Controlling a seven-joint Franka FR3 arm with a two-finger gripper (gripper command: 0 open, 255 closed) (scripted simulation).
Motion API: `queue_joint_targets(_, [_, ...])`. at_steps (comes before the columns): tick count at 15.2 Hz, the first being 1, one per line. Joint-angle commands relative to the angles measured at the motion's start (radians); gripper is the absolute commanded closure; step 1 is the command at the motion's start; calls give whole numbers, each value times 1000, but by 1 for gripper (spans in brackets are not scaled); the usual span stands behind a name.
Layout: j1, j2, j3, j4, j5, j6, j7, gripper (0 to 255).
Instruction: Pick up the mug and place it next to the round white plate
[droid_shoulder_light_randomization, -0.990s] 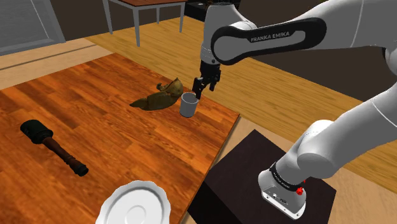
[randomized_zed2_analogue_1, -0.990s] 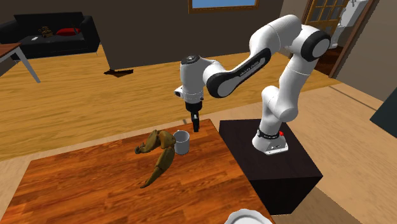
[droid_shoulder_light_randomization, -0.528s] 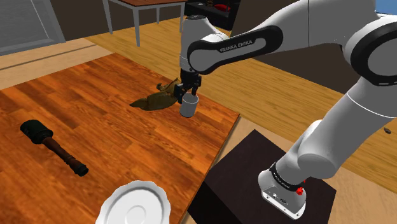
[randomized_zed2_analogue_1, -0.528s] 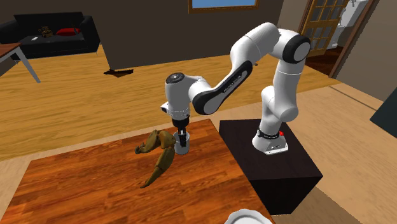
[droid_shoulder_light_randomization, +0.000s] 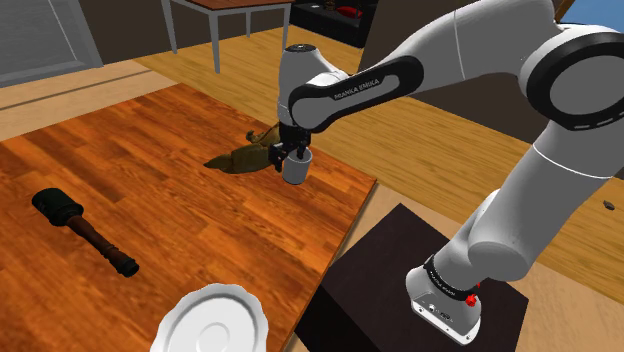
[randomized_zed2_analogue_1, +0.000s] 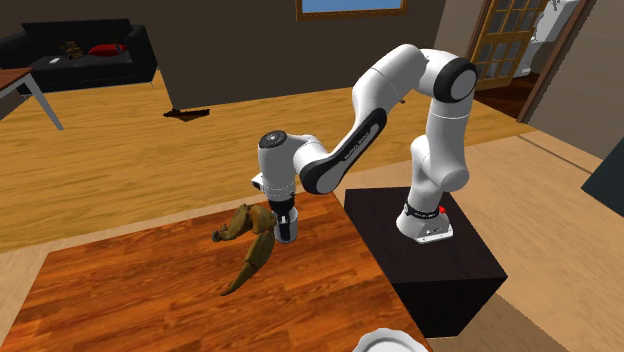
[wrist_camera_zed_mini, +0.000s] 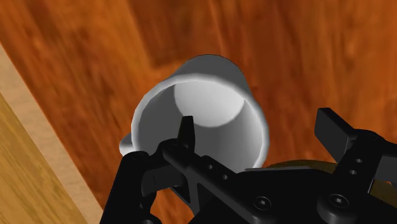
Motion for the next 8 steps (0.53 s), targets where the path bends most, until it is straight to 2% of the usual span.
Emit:
queue_joint_targets(1, [1,8,0,-2,-2,10,3,0])
queue_joint_targets(7, [1,8,0,-2,-2,10,3,0])
queue_joint_targets(8, [1,8,0,-2,-2,10,3,255])
